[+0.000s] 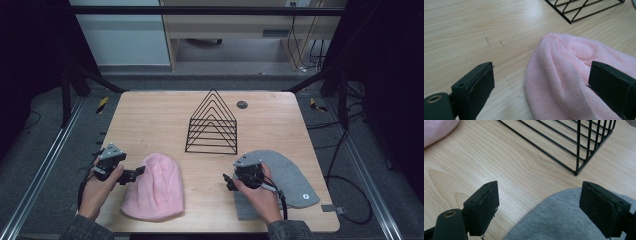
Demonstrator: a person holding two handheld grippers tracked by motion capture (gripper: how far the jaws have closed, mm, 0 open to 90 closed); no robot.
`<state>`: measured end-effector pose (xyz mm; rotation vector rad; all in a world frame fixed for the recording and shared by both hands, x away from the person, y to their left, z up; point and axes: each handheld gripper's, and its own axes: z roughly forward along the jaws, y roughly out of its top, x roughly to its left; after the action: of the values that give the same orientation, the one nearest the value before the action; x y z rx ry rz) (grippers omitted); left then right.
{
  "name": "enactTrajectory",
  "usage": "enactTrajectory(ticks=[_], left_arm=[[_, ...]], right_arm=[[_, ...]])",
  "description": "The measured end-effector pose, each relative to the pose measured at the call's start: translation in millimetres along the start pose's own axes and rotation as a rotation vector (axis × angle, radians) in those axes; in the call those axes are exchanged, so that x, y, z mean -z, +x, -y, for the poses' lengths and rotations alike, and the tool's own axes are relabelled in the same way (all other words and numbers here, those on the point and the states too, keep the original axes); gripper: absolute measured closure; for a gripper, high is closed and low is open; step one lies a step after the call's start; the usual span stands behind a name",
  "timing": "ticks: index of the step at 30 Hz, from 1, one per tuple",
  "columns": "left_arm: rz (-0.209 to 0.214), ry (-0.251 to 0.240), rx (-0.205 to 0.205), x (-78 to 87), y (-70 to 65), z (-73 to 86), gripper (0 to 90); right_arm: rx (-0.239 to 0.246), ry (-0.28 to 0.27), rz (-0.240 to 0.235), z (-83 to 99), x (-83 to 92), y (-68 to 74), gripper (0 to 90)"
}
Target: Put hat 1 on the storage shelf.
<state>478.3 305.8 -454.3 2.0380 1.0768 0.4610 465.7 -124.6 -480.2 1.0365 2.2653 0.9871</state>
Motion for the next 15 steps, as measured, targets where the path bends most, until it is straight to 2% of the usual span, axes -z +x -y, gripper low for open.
enactTrajectory(ticks=[3,5,7,9,11,15], left_arm=[[0.011,0.016,-0.041,-3.4,-5.9,-0.3,6.0],[0.016,0.054,-0.073,-6.2,-10.8,-0.7,6.5],[0.026,0.068,-0.078,-7.1,-14.4,-2.1,6.8],[0.044,0.071,-0.092,-6.6,-18.0,-6.5,6.8],[0.042,0.063,-0.106,-5.1,-21.3,-10.2,6.8],[0.063,0.066,-0.13,-8.0,-24.7,-19.5,5.9]], right_arm=[[-0.021,0.024,0.004,5.6,3.5,-4.7,16.7],[-0.038,0.046,0.006,9.7,6.4,-9.9,18.1],[-0.044,0.059,0.014,12.2,9.3,-14.4,19.7],[-0.061,0.052,0.017,14.7,13.8,-19.7,21.2],[-0.08,0.036,0.019,16.4,19.3,-24.4,21.4],[-0.122,0.029,0.047,19.1,27.6,-31.1,20.3]])
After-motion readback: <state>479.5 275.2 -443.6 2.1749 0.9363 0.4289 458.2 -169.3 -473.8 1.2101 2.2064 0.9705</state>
